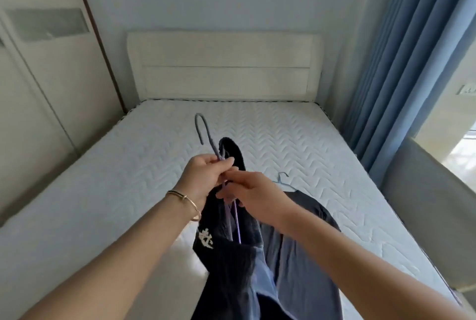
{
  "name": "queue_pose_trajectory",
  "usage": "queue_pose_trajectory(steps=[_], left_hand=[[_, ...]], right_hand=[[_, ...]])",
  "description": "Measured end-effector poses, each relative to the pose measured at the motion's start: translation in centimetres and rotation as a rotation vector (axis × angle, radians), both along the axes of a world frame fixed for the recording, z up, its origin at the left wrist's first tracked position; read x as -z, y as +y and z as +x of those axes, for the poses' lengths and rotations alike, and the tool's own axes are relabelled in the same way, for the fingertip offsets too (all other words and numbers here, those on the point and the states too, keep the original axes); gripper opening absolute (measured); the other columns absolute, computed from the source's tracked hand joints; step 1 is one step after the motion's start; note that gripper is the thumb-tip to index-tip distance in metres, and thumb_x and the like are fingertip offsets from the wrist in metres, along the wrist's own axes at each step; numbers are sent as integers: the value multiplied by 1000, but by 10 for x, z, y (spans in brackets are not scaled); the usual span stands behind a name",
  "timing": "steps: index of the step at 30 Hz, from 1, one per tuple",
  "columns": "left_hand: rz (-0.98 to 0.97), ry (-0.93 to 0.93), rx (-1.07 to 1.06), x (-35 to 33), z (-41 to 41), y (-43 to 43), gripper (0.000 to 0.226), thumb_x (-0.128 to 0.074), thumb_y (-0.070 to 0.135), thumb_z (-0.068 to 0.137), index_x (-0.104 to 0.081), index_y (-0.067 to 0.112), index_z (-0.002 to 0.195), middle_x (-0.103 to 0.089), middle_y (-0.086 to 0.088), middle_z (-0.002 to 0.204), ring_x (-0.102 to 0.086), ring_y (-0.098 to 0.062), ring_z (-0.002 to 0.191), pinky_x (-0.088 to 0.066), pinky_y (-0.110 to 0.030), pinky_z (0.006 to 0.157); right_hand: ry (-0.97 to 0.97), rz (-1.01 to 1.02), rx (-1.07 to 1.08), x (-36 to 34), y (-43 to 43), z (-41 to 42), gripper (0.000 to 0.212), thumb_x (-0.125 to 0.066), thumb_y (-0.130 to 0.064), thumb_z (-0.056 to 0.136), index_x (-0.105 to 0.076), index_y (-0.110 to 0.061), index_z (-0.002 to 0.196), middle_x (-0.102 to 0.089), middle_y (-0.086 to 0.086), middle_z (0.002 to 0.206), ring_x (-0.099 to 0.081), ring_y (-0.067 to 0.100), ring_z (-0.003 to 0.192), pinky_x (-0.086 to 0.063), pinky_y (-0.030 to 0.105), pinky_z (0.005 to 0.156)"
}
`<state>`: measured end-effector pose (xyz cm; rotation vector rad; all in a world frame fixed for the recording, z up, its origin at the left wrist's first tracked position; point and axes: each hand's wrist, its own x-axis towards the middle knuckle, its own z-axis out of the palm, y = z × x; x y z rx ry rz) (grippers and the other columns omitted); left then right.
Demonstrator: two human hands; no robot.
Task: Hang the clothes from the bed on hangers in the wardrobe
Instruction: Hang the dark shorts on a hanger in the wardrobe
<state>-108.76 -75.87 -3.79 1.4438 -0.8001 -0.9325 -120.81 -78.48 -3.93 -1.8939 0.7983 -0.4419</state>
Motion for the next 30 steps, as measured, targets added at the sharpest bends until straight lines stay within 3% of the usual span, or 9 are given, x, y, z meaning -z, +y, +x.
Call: queue_pose_trajectory(steps=[4, 8, 11, 13, 19, 23, 26, 28, 30], left_hand=[[-11, -98, -44, -64, 36, 71, 13, -55, 2, 87, -58, 10, 79, -53, -4, 66, -56, -2, 39, -48, -14, 41], [-25, -271, -160, -119, 61, 145, 10, -54, 10, 90, -59, 13, 81, -46, 1, 63, -44, -1, 35, -37, -13, 35], [-54, -469, -311, -149, 74, 201, 18, -53, 20, 91, -63, 16, 77, -45, 2, 61, -40, -1, 37, -31, -12, 35], [-54, -604, -430, -167, 83, 242, 21, -52, 25, 91, -64, 20, 75, -46, 4, 60, -40, -2, 39, -31, -10, 36], [-101, -766, -626, -208, 102, 378, 22, -52, 25, 91, -64, 22, 73, -47, 6, 59, -39, 1, 39, -33, -7, 41], [-81, -983, -715, -235, 121, 466, 18, -54, 28, 90, -65, 20, 79, -54, 11, 55, -47, 1, 44, -40, -8, 50], [78, -1218, -810, -246, 149, 544, 19, -51, 28, 91, -66, 16, 92, -62, 9, 75, -56, 5, 64, -44, -3, 66], [198, -1346, -901, -243, 169, 610, 19, -48, 28, 93, -64, 21, 101, -61, 14, 90, -52, 9, 78, -37, 5, 67], [320, -1379, -973, -234, 184, 680, 26, -43, 32, 94, -59, 23, 112, -57, 14, 102, -52, 2, 90, -37, -2, 75]], right_hand=[[59, -199, -86, -60, 26, 8, 23, -54, -13, 88, -71, -13, 101, -71, -1, 95, -64, 13, 93, -49, 26, 92], [-91, -531, 71, -113, 41, 41, 22, -54, -16, 89, -70, -16, 104, -72, 3, 103, -65, 21, 97, -45, 21, 78], [-175, -701, -134, -147, 73, 77, 32, -58, -25, 88, -60, -20, 120, -64, 2, 119, -58, 18, 110, -36, 11, 81], [-145, -797, -322, -164, 104, 102, 41, -58, -36, 87, -54, -27, 126, -59, 0, 125, -54, 17, 115, -39, 23, 93], [-240, -791, -682, -193, 223, 163, 27, -55, -38, 89, -67, -21, 106, -70, 0, 93, -63, 16, 81, -50, 28, 79], [-453, -730, -813, -211, 324, 203, 29, -55, -28, 91, -67, -4, 78, -57, -10, 48, -49, -2, 41, -39, 7, 50], [-536, -707, -803, -221, 388, 242, 33, -57, -28, 90, -59, -9, 63, -44, -6, 46, -43, -2, 38, -34, 7, 47], [-550, -678, -797, -225, 424, 273, 34, -58, -30, 89, -62, -1, 71, -41, -2, 48, -40, 0, 38, -33, 7, 44], [-568, -624, -793, -229, 456, 302, 32, -59, -30, 88, -67, 0, 81, -40, -2, 49, -37, 2, 39, -31, 8, 42]])
